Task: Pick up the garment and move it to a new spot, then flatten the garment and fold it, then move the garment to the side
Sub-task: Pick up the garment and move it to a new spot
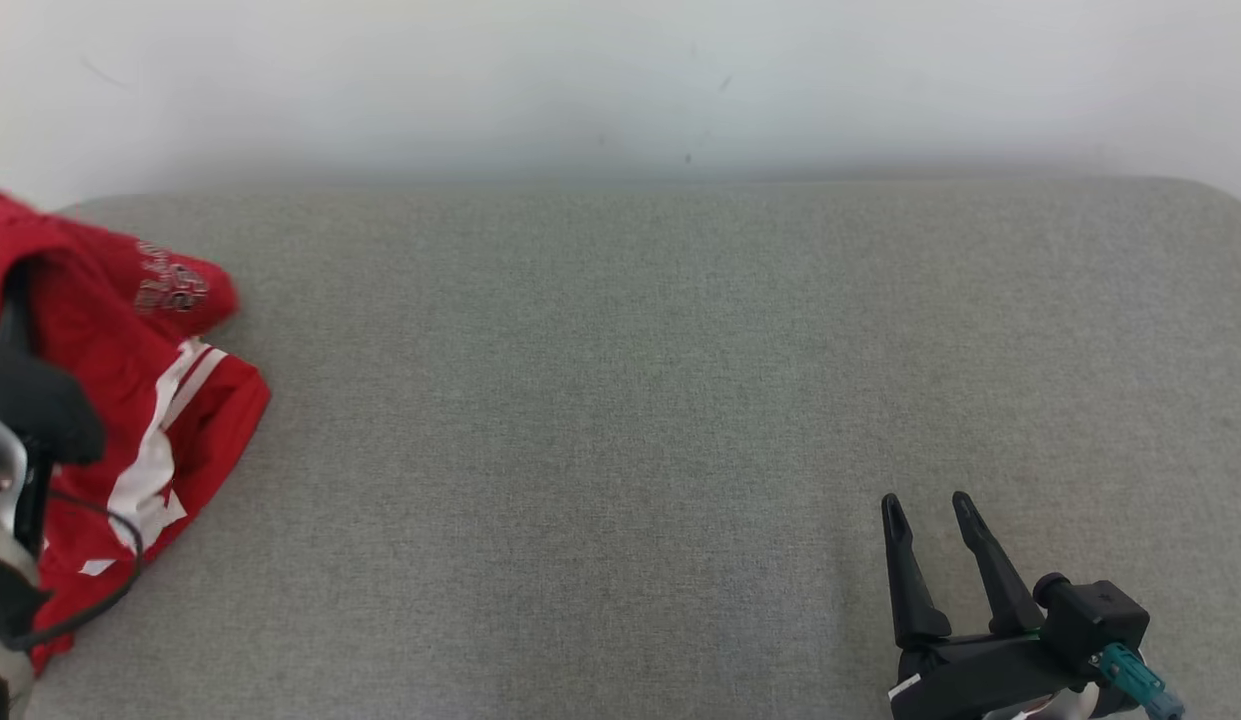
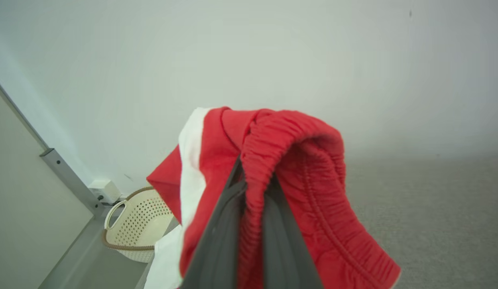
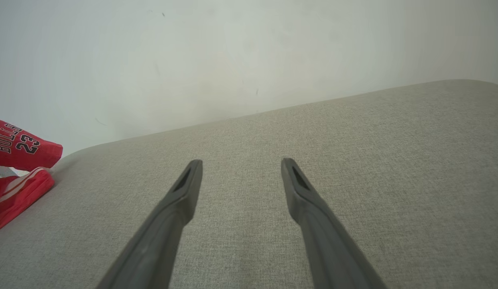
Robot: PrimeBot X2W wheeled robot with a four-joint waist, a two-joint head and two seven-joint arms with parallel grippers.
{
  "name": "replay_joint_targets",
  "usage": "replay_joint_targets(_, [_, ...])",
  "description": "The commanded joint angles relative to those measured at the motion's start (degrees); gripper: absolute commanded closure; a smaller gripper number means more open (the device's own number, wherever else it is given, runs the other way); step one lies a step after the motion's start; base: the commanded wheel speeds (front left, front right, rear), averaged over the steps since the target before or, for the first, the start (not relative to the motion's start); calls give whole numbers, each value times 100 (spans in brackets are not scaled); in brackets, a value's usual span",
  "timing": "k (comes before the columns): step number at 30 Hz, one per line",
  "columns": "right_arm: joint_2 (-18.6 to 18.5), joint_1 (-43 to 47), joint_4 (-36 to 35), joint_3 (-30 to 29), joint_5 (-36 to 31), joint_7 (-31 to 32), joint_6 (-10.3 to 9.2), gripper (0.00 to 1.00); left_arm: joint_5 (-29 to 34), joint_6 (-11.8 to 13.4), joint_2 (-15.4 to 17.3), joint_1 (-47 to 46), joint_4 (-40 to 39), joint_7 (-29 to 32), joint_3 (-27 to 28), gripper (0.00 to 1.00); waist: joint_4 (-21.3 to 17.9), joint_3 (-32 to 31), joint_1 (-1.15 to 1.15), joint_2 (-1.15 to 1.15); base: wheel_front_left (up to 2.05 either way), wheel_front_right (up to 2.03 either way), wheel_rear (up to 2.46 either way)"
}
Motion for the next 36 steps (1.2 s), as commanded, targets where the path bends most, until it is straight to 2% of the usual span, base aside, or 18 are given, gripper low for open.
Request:
replay_joint_targets(1, [-3,41,3,-6,-38,-4,4,0,72,-22,-19,-59,-155,-66,-57,100,60,-76,0,-1,0,0,0])
replay_joint_targets(6, [33,124,27,28,-1,-4,4,0,151,-75,-148,-98,-971,-92,-281,100,30,-223,0,-1,0,0,0])
replay_joint_targets(12, [70,164,44,45,36,-4,4,0,32,-195,-274,81,-1828,230,-473,100,-191,-373,0,-1,0,0,0])
replay_joint_targets(27, [103,308,137,94,49,-4,4,0,-396,-324,-574,934,-4357,1279,-940,100,-1361,-739,0,-1,0,0,0])
replay_joint_targets(36, [74,388,211,98,74,-4,4,0,-672,-340,-870,1192,-5131,1622,-1345,100,-1973,-906,0,-1,0,0,0])
